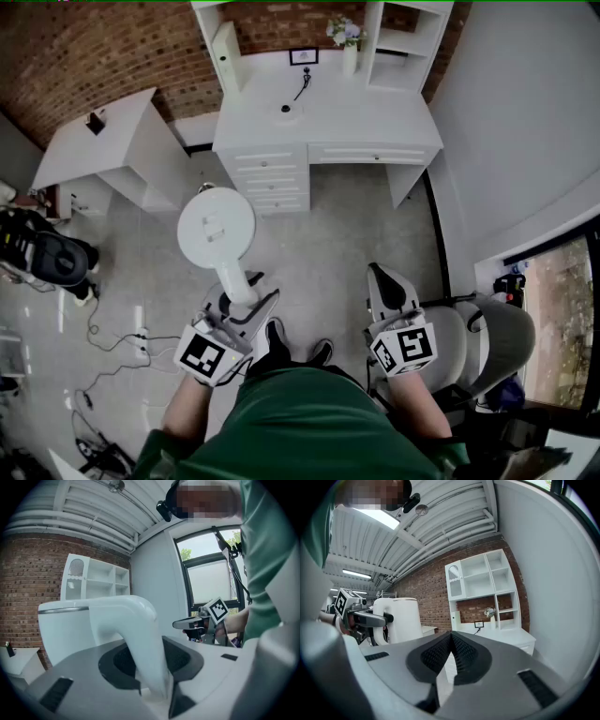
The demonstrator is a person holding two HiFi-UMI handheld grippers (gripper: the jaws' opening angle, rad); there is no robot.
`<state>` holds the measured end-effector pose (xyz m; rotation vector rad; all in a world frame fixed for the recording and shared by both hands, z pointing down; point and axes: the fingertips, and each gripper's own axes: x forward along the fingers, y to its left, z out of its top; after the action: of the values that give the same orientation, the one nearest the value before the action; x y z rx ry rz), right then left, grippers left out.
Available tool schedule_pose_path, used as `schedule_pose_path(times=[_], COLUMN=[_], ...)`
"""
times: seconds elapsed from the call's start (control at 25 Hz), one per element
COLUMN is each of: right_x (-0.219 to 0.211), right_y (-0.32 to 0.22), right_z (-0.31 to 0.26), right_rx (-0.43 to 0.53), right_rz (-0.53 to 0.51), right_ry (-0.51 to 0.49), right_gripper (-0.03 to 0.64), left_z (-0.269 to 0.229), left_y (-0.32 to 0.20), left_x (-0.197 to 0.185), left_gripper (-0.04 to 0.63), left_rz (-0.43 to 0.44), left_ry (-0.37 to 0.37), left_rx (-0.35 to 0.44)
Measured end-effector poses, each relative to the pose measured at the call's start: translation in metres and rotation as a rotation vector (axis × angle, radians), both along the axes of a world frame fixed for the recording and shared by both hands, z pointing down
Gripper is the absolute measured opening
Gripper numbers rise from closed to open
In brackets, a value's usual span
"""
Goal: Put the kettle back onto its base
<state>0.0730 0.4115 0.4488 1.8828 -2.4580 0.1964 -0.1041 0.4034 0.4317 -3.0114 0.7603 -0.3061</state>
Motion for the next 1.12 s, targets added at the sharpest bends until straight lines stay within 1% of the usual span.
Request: schedule_pose_path(times=[0.12, 0.2, 0.36, 0.48, 0.56, 0.76, 1.12], right_x=[-0.007, -0.009, -0.019, -0.032, -0.04, -0.067, -0.11], right_y=[0.001, 0.0, -0.004, -0.008, -0.013, -0.03, -0.06], right_z=[-0.002, -0.003, -0.004, -0.007, -0.012, -0.025, -0.04], right_rx=[0.004, 0.002, -0.006, 0.007, 0.023, 0.05, 0.065], right_rz=[0.001, 0.008, 0.018, 0.028, 0.038, 0.064, 0.119], right_ry=[0.013, 0.013, 0.014, -0.012, -0.026, -0.01, 0.06], right_gripper=[0.012, 0.012, 0.012, 0.012, 0.012, 0.012, 0.012], left_z=[0.005, 0.006, 0.004, 0.002, 0.0, -0.004, 0.0], left_y=[0.0, 0.001, -0.002, -0.007, -0.013, -0.029, -0.063], left_x=[-0.009, -0.013, -0.024, -0.037, -0.048, -0.08, -0.129], left_gripper=[0.152, 0.152, 0.152, 0.152, 0.152, 0.152, 0.152], left_rz=[-0.012, -0.005, 0.015, 0.028, 0.033, 0.057, 0.096], left_ry=[0.0, -0.001, -0.021, -0.029, -0.021, 0.002, 0.039], left_rx=[-0.022, -0.025, -0.01, 0.006, 0.013, 0.038, 0.048])
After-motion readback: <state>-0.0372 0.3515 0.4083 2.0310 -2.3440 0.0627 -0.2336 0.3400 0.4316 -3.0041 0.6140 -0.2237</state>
